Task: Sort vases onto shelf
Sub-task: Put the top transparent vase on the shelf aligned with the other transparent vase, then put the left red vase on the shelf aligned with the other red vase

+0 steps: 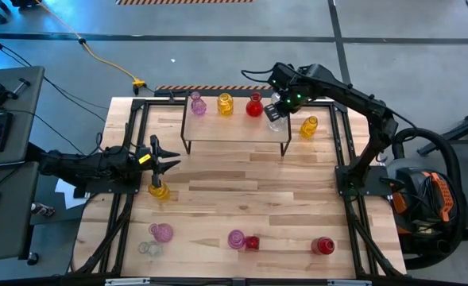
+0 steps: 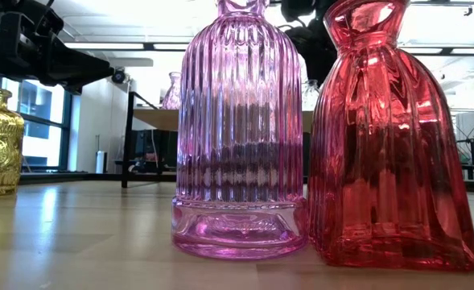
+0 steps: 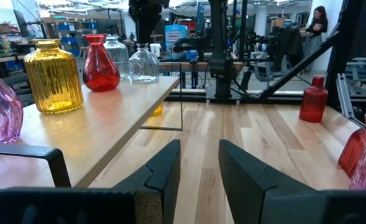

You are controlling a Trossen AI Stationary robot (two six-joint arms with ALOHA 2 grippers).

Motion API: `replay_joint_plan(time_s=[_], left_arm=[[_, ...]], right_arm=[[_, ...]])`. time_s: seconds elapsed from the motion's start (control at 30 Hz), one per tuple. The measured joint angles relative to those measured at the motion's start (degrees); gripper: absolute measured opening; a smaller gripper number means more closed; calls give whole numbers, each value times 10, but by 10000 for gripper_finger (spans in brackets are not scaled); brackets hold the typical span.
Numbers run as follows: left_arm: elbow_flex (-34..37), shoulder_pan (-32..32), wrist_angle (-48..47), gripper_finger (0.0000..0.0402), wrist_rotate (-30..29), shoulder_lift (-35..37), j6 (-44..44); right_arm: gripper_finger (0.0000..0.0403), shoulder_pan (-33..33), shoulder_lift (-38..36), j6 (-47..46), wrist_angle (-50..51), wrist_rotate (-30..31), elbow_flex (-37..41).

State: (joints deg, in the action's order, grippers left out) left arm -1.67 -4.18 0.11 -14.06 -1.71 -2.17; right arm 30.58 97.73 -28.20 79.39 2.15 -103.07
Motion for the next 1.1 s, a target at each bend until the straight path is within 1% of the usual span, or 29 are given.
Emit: replay_joint_plan(time_s=[0.1,0.2,0.5,0.83,1.1], left_arm=[[0,0,0,100,0,0,0],[0,0,0,100,0,0,0],[0,0,0,100,0,0,0],[0,0,0,100,0,0,0],[0,0,0,100,0,0,0]], right_arm=[[84,1,0,1,1,2,0],[87,1,0,2,1,5,0],[88,1,-4,3,0,6,0],[88,1,-7,7,14,8,-23],[88,-13,-13,0,23,8,-28]])
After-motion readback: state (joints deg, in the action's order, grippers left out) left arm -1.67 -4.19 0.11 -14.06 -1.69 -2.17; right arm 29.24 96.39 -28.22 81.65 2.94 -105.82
